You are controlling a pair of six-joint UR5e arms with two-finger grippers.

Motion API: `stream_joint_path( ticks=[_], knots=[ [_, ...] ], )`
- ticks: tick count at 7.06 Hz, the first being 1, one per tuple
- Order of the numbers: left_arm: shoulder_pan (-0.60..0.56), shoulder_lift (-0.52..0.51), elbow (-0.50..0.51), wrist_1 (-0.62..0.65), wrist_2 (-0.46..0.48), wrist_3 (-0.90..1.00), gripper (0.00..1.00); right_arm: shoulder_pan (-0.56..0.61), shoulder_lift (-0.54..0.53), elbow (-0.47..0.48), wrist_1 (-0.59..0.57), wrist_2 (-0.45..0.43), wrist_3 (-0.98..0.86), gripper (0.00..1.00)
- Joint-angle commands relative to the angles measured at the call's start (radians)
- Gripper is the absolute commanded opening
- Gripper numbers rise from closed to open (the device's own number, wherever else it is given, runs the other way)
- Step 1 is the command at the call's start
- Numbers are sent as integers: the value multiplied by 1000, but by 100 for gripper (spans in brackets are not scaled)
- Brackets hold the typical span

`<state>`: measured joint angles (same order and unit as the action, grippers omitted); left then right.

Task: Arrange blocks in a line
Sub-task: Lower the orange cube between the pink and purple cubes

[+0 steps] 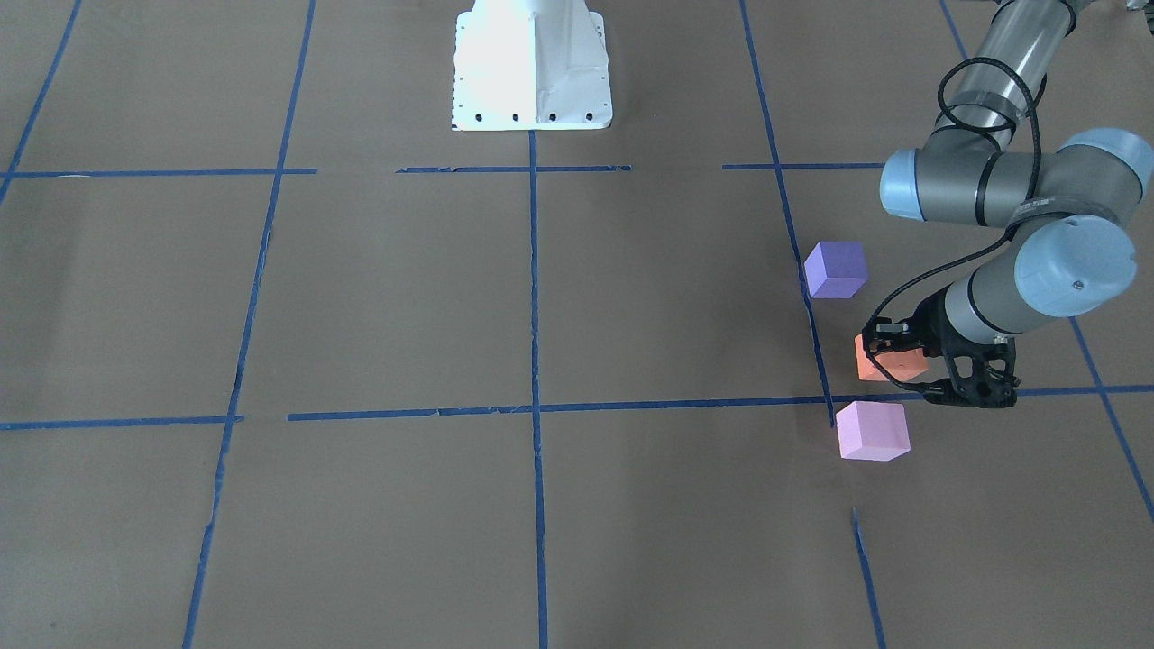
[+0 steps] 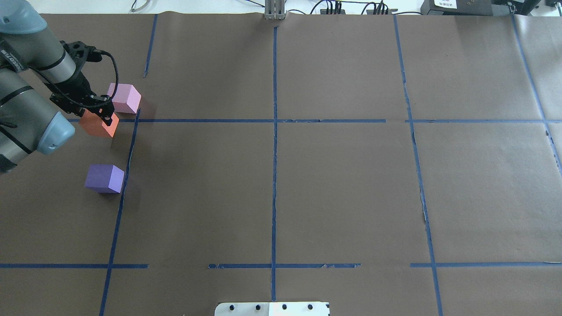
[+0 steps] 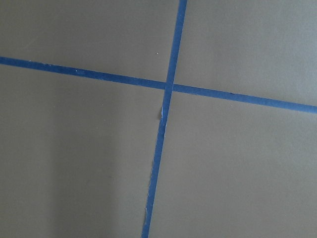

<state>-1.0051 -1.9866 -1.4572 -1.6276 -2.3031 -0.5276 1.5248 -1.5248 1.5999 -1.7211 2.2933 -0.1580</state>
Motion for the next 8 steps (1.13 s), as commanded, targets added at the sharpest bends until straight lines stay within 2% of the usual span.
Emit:
stream_joint_path(
  ticks=[1, 8],
  knots=[
    [11, 3, 5, -6, -30, -11, 0, 0, 0, 0, 0, 0, 0, 100],
    [33, 11, 18, -35, -67, -18, 0, 0, 0, 0, 0, 0, 0, 100]
  ],
)
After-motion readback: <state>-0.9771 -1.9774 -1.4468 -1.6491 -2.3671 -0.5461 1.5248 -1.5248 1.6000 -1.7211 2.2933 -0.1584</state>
